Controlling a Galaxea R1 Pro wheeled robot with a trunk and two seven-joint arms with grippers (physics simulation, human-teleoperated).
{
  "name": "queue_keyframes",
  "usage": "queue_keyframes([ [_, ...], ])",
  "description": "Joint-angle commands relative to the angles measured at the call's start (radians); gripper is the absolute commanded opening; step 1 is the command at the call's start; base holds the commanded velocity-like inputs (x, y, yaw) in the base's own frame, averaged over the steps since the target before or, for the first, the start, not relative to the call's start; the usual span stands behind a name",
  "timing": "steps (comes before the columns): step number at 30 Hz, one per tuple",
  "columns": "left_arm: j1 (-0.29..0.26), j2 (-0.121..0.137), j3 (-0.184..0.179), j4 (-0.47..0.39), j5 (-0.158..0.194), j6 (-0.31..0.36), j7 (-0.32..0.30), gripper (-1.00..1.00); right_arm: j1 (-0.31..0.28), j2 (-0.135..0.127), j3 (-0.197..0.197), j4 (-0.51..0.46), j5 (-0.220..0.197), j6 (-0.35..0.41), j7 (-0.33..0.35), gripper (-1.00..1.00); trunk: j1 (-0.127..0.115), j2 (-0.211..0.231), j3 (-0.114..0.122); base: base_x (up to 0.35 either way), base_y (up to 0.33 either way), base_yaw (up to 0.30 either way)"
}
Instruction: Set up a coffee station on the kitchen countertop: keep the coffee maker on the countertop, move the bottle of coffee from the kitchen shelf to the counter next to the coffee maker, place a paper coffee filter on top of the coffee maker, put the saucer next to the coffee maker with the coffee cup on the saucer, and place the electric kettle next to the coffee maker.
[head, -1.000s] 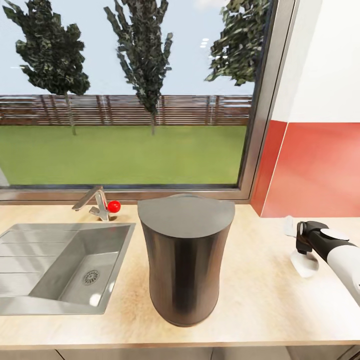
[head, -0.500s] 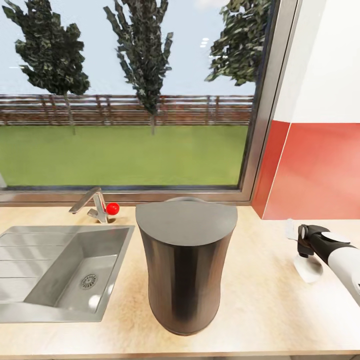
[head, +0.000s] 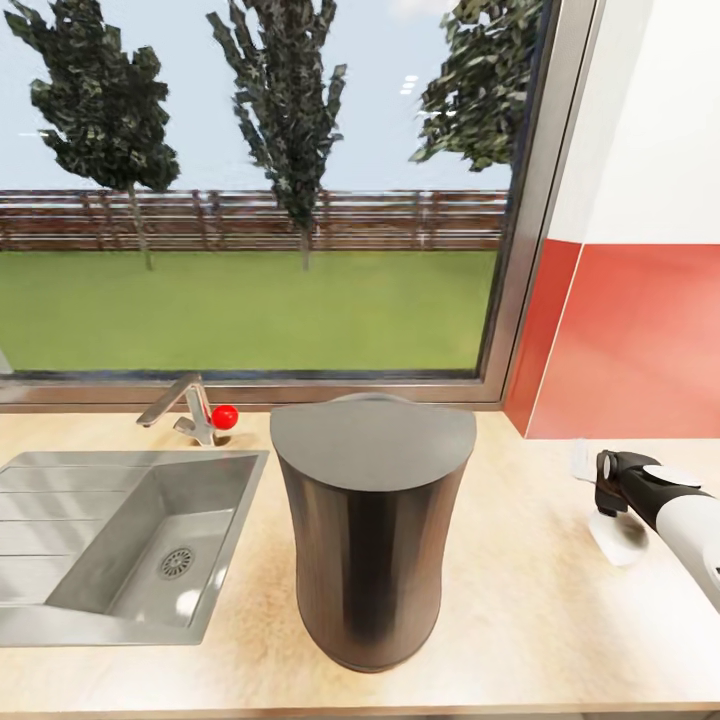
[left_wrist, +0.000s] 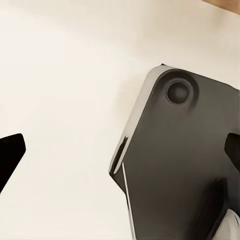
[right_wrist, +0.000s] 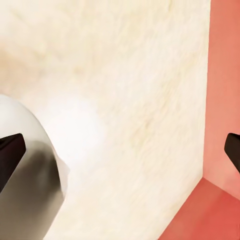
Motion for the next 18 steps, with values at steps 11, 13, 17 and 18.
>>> queue_keyframes([
  [11,0.0,0.0,-0.002,-0.001,0.007,0.001,-0.004,1.0,0.0,0.0,0.0,0.007,0.003,-0.008,0.006,1.0,0.043,-0.079,-0.036,0.0,0.0,0.0],
  [13,0.0,0.0,-0.002,-0.001,0.007,0.001,-0.004,1.0,0.0,0.0,0.0,0.011,0.003,-0.01,0.006,1.0,0.05,-0.093,-0.043,0.0,0.0,0.0],
  [17,0.0,0.0,-0.002,-0.001,0.007,0.001,-0.004,1.0,0.0,-0.001,0.0,0.015,0.003,-0.012,0.006,1.0,0.058,-0.107,-0.049,0.0,0.0,0.0],
  [18,0.0,0.0,-0.002,-0.001,0.007,0.001,-0.004,1.0,0.0,-0.002,0.0,0.016,0.003,-0.012,0.006,1.0,0.058,-0.107,-0.049,0.0,0.0,0.0],
])
